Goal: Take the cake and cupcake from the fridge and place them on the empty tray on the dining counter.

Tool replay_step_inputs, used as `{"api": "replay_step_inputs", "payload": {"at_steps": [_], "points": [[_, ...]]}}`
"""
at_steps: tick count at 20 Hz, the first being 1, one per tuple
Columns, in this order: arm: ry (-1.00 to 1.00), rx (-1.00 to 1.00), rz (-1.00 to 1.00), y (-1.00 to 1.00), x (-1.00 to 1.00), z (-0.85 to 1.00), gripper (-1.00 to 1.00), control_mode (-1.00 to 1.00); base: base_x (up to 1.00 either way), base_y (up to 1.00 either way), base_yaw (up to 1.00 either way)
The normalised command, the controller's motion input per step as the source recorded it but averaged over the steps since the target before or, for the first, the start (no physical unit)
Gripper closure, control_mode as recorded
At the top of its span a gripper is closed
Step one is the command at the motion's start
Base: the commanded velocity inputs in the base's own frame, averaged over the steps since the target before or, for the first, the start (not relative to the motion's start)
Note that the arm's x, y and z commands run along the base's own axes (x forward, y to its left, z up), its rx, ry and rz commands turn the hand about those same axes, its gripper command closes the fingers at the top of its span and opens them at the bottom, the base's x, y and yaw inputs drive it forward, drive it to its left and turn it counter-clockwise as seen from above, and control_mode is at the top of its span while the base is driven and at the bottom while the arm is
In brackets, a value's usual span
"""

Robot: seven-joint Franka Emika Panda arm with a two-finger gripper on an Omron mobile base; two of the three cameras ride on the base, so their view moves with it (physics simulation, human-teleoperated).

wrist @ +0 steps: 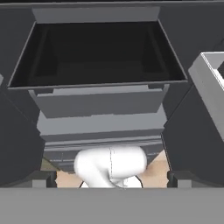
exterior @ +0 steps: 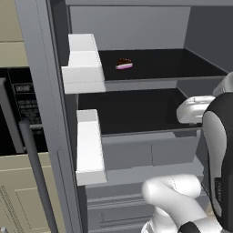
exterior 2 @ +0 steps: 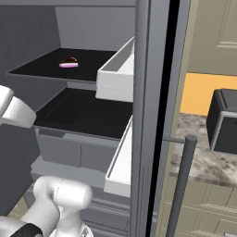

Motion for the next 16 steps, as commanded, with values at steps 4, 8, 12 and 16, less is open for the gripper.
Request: {"api": "replay_step_inputs", "payload": {"at_steps": [4,8,12,16], "points": [[-0.01,0.08,0.03,0.01,0.34,0.15,-1.00,-1.00,0.00,0.00,0.00],[-0.01,0.11,0.19,0.00,0.64,0.04,-1.00,-1.00,0.00,0.00,0.00],[-0.26,0.00,0.06,0.01,0.37,0.00,-1.00,-1.00,0.00,0.00,0.00],[-0.14,0.00,0.01,0.15,0.52,0.00,-1.00,-1.00,0.00,0.00,0.00]]}}
